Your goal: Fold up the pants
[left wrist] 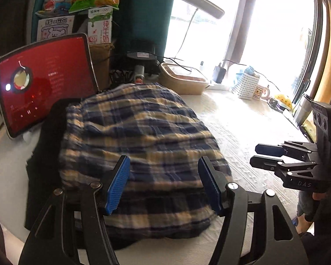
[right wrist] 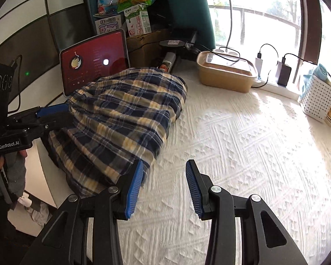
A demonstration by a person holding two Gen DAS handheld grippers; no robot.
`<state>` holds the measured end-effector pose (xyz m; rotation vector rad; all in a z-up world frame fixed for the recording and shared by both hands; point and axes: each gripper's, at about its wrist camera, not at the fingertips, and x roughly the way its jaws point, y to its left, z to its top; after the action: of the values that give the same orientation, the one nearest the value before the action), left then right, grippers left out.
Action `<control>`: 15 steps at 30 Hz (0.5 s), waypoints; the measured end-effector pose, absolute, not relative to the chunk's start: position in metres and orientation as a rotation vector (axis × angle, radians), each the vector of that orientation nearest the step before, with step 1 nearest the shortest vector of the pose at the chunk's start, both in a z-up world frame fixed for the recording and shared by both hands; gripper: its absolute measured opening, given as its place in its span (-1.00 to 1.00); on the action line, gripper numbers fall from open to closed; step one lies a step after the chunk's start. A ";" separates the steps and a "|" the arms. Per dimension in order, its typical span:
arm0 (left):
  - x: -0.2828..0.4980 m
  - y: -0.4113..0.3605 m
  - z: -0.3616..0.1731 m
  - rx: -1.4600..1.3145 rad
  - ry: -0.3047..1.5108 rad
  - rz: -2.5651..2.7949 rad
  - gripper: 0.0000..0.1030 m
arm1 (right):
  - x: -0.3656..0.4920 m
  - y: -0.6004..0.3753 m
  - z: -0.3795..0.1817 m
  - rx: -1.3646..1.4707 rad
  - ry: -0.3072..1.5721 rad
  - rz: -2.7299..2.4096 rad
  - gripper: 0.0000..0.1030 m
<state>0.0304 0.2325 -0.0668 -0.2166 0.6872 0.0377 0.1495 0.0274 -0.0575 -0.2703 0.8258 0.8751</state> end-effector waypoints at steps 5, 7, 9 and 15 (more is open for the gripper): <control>0.022 0.205 -0.074 -0.214 0.683 0.017 0.25 | 0.139 0.002 -0.059 -0.266 0.829 0.835 -0.17; 0.017 0.195 -0.075 -0.218 0.671 0.004 0.27 | 0.135 -0.009 -0.059 -0.263 0.826 0.811 -0.12; 0.013 0.186 -0.075 -0.219 0.665 -0.005 0.59 | 0.131 -0.021 -0.058 -0.256 0.821 0.788 0.01; 0.002 0.159 -0.067 -0.207 0.644 -0.023 0.75 | 0.116 -0.063 -0.053 -0.217 0.806 0.718 0.31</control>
<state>0.0025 0.1587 -0.0665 -0.2068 0.6440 -0.0228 0.1158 -0.0626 -0.0532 -0.2166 0.8057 0.7182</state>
